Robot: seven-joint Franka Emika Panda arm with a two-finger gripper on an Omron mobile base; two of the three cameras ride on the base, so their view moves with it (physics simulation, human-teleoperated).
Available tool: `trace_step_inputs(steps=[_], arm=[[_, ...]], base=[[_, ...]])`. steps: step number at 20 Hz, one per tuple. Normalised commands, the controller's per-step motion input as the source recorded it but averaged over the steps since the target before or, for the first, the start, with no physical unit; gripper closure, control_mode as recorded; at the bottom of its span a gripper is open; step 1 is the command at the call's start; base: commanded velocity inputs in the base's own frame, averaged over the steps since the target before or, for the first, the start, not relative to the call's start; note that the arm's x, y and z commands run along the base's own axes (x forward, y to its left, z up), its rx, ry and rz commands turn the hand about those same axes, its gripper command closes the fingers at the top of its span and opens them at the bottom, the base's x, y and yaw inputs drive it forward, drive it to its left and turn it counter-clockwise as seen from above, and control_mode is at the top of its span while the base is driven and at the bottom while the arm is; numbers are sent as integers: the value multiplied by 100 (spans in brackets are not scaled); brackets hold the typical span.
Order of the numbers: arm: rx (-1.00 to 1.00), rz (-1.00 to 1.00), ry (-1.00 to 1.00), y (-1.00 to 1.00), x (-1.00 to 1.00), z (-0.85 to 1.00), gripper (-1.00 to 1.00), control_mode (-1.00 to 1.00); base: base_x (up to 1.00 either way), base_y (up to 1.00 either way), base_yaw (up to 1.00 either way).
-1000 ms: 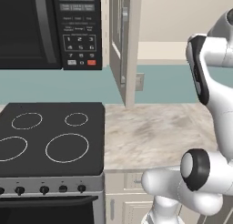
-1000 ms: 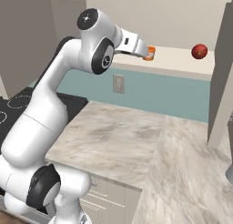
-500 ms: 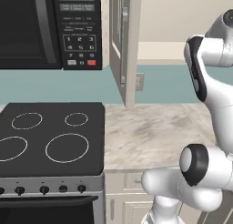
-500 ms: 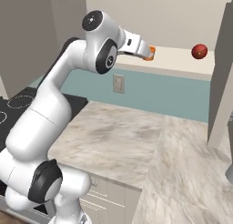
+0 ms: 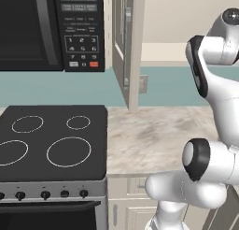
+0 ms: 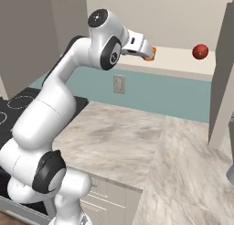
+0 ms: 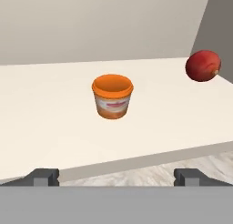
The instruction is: Pick the avocado and bread from the counter and place them on the plate. Then pick the jam from the cabinet and place it next to the plate. Lastly close the cabinet door.
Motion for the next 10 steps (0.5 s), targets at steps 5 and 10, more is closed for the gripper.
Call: trace_step_inputs(steps=[5,10], arm=[[2,0,3,-11,14,-2,-100,-100],[3,0,0,-21,7,-4,-100,-100]], base=[[0,0,0],[0,0,0]])
